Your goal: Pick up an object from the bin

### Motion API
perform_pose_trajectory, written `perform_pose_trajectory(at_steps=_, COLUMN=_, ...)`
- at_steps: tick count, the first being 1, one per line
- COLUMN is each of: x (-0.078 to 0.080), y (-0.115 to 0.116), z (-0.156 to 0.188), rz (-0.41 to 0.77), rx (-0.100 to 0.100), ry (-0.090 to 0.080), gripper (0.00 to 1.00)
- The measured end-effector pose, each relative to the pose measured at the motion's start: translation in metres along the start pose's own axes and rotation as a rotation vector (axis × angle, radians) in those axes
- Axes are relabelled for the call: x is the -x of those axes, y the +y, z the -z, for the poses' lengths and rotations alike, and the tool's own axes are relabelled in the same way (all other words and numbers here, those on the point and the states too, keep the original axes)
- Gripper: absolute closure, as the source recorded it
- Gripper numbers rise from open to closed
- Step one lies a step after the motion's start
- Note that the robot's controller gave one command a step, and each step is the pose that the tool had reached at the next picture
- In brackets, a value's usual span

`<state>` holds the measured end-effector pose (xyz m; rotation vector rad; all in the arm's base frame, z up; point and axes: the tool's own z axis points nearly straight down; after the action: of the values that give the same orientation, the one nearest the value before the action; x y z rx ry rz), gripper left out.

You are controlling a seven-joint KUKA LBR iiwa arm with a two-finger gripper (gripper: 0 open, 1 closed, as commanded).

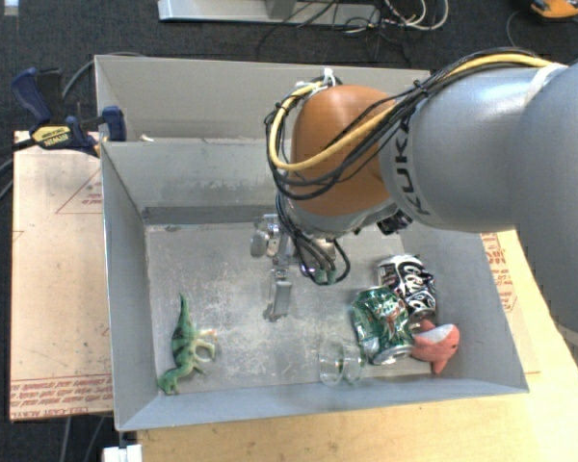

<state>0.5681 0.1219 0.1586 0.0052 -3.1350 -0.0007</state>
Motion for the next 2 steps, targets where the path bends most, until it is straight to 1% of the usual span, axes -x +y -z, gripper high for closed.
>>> perform_pose_trajectory(at_steps=1, x=0.002, y=-0.001, z=0.005, rz=-0.003, rx=0.001, ry=-0.007, gripper=0.00)
perform_pose_trajectory(at_steps=2, x=0.049, y=-0.072, z=-0.028, rz=0.044, rx=-0.003, ry=-0.002, gripper=0.00)
